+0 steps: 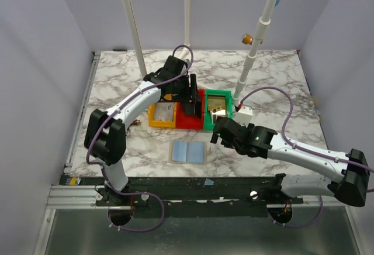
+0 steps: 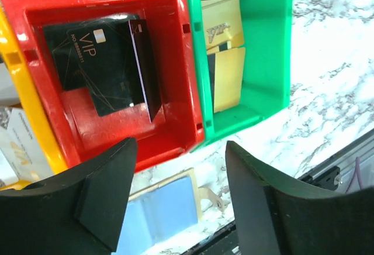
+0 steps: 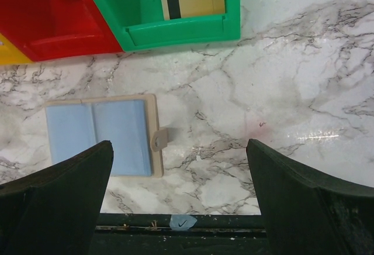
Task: Take the credit cards out of the card holder
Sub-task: Place the credit card in the storage box, then close the card holder at the center of the board.
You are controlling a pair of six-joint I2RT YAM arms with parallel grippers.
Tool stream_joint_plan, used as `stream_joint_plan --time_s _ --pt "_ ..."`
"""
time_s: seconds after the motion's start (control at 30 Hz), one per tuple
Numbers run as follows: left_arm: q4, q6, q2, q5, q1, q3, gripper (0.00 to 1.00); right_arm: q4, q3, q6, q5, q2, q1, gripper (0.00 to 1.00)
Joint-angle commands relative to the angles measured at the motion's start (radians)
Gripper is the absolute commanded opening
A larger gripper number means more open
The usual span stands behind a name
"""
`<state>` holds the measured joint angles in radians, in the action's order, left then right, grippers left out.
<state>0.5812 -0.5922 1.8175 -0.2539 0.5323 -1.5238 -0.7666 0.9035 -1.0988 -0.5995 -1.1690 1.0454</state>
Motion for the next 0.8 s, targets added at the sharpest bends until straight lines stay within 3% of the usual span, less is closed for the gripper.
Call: stream_joint_plan --time_s 0.0,0.5,0.77 --pt "-0.019 0.014 -0.156 0.018 0.003 0.107 0.68 0.042 -0.008 0.02 0.007 -0.025 -0.002 1.0" --pt "-0.072 -0.044 -0.632 0.02 0.001 0.653 0.72 0.202 -0.04 0.086 0.151 -0.167 -0.002 1.0" --pt "-0.136 -0.081 -0.68 0.019 -0.003 0.869 0.68 0.246 -0.049 0.094 0.193 -0.228 -0.002 0.98"
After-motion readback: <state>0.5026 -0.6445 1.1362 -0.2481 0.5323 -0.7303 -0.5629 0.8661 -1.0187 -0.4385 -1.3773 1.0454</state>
